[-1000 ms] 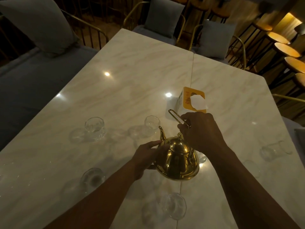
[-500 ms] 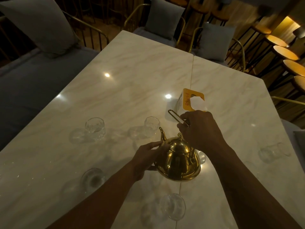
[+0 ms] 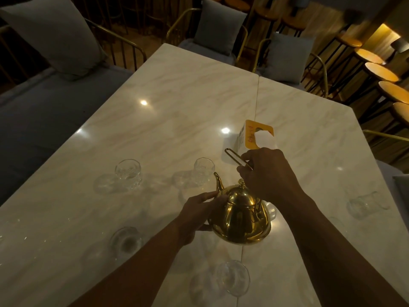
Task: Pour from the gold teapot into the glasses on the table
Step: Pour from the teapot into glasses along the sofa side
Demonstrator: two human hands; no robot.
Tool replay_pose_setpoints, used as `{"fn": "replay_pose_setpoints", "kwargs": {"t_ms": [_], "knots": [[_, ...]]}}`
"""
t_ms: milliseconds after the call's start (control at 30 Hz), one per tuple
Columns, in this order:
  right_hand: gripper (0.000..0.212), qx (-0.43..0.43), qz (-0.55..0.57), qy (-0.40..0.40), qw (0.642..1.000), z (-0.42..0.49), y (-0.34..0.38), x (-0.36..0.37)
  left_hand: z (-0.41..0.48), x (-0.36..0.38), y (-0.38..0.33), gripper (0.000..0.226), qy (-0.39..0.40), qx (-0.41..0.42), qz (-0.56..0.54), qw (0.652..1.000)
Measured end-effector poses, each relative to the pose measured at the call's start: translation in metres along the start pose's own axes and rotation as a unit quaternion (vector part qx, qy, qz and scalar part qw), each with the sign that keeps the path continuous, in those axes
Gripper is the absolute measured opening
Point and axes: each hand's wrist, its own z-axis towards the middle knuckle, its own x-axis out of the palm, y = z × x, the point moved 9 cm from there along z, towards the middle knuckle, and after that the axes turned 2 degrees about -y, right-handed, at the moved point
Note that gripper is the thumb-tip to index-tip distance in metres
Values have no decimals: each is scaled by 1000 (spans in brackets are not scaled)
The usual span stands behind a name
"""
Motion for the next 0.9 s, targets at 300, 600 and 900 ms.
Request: {"fn": "replay_pose_setpoints", "kwargs": {"t_ms": [300,600,900], "knots": [[40,-10,0,-8,1000,0,5,-4,1,-2,-1,54,-2,1,0,1000],[40,-17,-3,-10,1000,0,7,-4,-5,-2,-8,58,-1,10,6,1000],[44,14,19,-4,1000,-11,-1,-4,-11,-3,-18,39,-7,20,12,1000]]}}
